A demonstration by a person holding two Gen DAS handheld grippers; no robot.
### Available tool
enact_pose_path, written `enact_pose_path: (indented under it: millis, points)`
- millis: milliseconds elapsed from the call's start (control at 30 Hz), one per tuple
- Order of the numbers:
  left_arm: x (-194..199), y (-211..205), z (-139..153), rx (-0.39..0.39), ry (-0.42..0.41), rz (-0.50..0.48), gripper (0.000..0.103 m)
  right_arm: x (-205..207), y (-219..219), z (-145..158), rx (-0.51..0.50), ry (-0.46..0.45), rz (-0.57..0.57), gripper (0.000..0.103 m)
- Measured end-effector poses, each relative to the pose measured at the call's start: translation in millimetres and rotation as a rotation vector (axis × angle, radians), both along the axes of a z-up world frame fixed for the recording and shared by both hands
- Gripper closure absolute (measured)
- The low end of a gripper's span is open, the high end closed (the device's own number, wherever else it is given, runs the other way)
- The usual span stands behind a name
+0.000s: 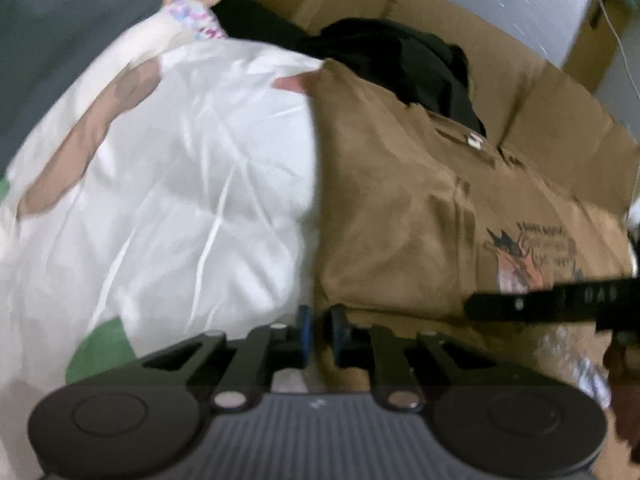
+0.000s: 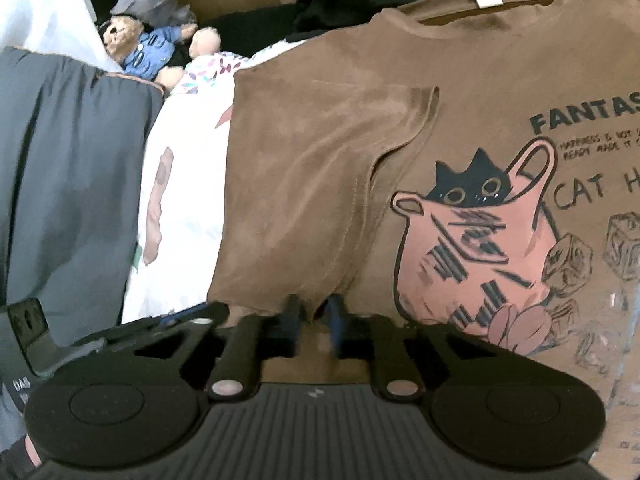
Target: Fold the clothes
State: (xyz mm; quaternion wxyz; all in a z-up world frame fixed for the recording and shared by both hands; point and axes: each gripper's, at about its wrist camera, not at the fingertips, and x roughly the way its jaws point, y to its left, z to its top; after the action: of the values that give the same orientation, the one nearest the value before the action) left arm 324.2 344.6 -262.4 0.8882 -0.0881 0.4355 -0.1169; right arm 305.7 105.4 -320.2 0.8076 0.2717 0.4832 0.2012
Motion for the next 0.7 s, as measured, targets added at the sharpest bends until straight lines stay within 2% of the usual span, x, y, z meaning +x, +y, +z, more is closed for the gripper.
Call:
enact_pose_path:
  millis: [200, 300, 500, 600, 700]
  points:
    - [-3.4, 10.3, 0.4, -0.046, 0.027, 0.040, 0.095, -11.3, -3.2, -5.3, -0.003, 0.018, -0.018, 0.101]
    - [-10.1, 12.6, 7.9, -0.033, 0.034, 0.049, 0.087, -13.3, -9.0, 0.0, 0.013, 0.021, -0.032, 0.099]
    - [-20.5, 21.1, 27.5, -0.078, -0.017, 0.060, 0.087, -4.6, -19.7, 23.7, 0.028, -0.050, -0.044, 0.098]
    - [-10.7, 13.7, 35.9, -0.093, -0.051, 0.046, 0.087, 4.1, -8.1, 29.9, 0.027, -0.077, -0.013, 0.098]
    - [5.1, -0.6, 34.6, -0.091, -0.064, 0.025, 0.087, 9.8, 9.8, 33.2, -0.030, -0.104, 0.037, 0.098]
